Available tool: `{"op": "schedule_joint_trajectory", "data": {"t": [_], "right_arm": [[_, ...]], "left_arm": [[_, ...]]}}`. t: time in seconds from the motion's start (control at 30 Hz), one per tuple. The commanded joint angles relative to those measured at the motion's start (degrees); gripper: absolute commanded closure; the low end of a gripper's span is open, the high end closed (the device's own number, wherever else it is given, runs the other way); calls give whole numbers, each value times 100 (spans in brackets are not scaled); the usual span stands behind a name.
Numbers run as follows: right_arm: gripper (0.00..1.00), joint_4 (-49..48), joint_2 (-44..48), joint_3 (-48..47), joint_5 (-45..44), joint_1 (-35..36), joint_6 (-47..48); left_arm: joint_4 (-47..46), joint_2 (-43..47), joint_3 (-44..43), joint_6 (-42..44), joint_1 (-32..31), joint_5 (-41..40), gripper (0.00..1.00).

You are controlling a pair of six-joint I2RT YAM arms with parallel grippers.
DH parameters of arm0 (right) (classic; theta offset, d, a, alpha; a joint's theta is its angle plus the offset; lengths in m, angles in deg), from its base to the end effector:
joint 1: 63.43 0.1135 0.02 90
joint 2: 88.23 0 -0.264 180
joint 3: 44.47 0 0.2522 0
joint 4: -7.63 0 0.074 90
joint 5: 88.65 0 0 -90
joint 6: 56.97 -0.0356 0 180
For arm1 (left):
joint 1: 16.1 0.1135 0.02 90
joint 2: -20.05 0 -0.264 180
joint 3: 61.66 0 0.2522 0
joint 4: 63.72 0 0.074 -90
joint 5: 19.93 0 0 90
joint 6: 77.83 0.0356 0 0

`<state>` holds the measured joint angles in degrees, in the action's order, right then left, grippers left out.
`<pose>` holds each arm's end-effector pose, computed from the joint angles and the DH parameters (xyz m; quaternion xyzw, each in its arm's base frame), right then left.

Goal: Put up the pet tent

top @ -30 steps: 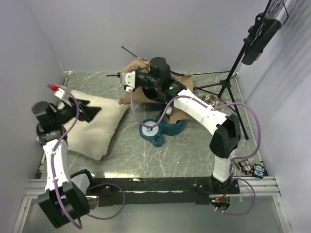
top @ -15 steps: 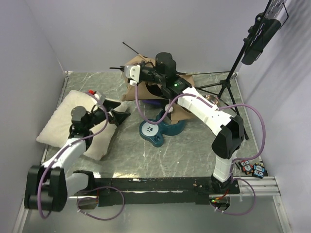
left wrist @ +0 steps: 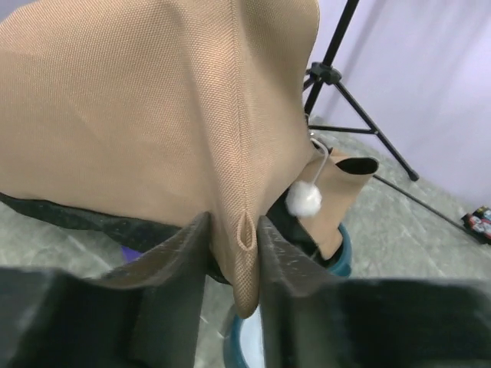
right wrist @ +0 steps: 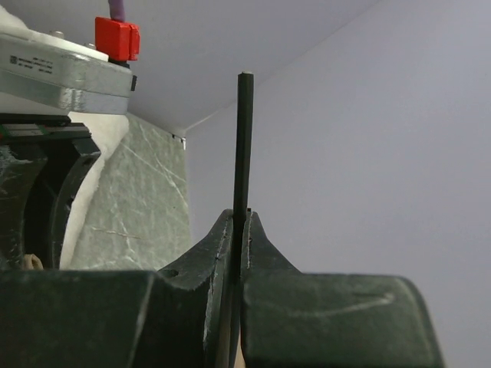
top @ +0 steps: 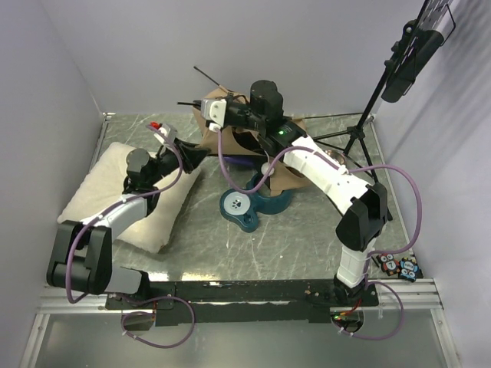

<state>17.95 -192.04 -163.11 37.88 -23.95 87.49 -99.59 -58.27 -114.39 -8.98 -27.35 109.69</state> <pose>0.3177 0.2892 0.4425 -0.6282 0.2716 0.1200 0.7192 0.2837 -0.0796 0.2812 0.2071 0.6232 -0.4101 0.6329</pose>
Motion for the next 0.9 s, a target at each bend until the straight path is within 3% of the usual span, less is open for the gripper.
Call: {"op": "schedule_joint_trajectory", "data": {"t": [0.0,0.1,0.2,0.3,0.47,0.57,0.67,0.77,0.87], "right_arm": [[100,-52,458,38,-173,-301,188],[100,316,511,55,-129,-397,468],[100,1193,686,161,37,-459,846],[100,2283,923,336,100,-416,1180],[100,3516,1135,758,12,-231,1410],[100,3675,1109,942,-41,-108,1174],[100,3395,1021,1092,-94,15,726],[100,3219,854,979,-58,226,102],[100,3008,600,969,-225,568,-128]], "left_arm": [[-233,1,-200,66,-27,414,85],[293,457,-59,504,34,766,98],[1442,1116,-68,1320,262,1013,99],[2919,1757,-243,3006,386,1031,99],[4582,2435,-428,5213,579,698,99],[4952,2603,-507,5654,615,468,99],[6742,2533,-1383,6709,650,250,99],[9122,2401,-2332,8200,781,-172,99],[10426,2392,-2765,8889,913,-839,99]]}}
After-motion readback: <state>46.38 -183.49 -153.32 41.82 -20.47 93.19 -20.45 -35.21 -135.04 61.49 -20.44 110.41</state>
